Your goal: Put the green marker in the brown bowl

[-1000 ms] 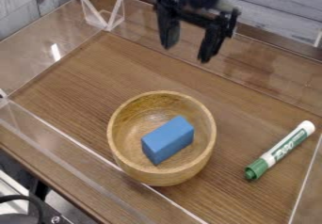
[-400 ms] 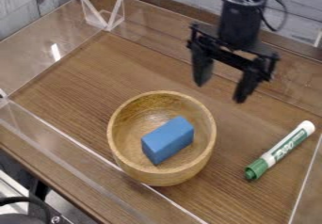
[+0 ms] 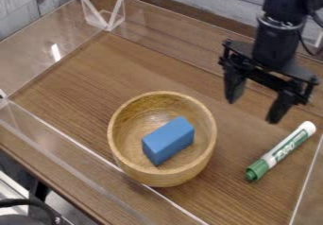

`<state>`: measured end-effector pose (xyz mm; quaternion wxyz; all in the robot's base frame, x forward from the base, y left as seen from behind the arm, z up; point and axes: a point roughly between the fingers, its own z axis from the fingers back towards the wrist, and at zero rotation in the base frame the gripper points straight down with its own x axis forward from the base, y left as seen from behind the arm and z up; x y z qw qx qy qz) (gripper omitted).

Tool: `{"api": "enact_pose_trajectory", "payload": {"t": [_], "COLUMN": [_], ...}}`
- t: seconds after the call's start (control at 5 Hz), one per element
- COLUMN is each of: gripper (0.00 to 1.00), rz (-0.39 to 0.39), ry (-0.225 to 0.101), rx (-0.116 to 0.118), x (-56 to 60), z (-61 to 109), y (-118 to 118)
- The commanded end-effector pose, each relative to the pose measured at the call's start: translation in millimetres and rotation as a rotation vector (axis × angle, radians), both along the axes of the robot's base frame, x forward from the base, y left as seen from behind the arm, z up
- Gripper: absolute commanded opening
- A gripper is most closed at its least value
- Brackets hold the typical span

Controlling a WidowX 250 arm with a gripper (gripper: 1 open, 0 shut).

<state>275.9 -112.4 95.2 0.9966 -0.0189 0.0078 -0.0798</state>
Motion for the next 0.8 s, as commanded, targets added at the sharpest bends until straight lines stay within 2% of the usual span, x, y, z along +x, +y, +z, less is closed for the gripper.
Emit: {"api": "enact_pose_trajectory", "payload": {"t": [0.0,0.4,0.6], "gripper": [1.00,1.00,1.00], "rz": [-0.006,-0.036,-0.049], "ry": [-0.034,-0.068,-0.086], "rx": [-0.022,-0.048,-0.055], "x": [2.7,6.5,8.9], "z": [1.2,-19.4,-22.8], "y": [-10,-25,-29]}}
